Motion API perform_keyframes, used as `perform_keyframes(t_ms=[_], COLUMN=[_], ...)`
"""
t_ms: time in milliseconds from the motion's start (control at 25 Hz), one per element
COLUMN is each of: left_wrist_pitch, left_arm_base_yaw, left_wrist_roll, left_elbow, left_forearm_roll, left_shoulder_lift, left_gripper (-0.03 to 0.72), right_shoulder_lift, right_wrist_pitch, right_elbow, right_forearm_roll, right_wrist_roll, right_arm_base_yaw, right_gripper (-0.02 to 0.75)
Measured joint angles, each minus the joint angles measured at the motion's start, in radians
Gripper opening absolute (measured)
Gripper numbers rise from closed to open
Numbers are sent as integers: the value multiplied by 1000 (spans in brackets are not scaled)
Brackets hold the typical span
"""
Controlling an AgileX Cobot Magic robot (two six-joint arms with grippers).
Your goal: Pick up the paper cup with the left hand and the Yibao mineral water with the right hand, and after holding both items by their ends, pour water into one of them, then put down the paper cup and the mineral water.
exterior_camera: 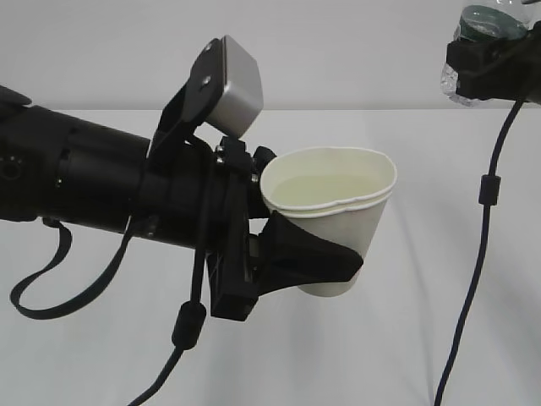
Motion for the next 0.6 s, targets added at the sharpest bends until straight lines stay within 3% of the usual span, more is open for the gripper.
perform_keyframes(t_ms=[600], left_wrist_pitch=[-12], left_arm_base_yaw=[0], left_wrist_roll=[0], left_elbow=[0], left_forearm_roll=[0], left_shoulder_lift=[0], left_gripper=[421], right_shoulder_lift=[0], right_wrist_pitch=[-98], right_elbow=[103], right_forearm_roll=[205], right_wrist_roll=[-130], right_arm_base_yaw=[0], right_gripper=[351])
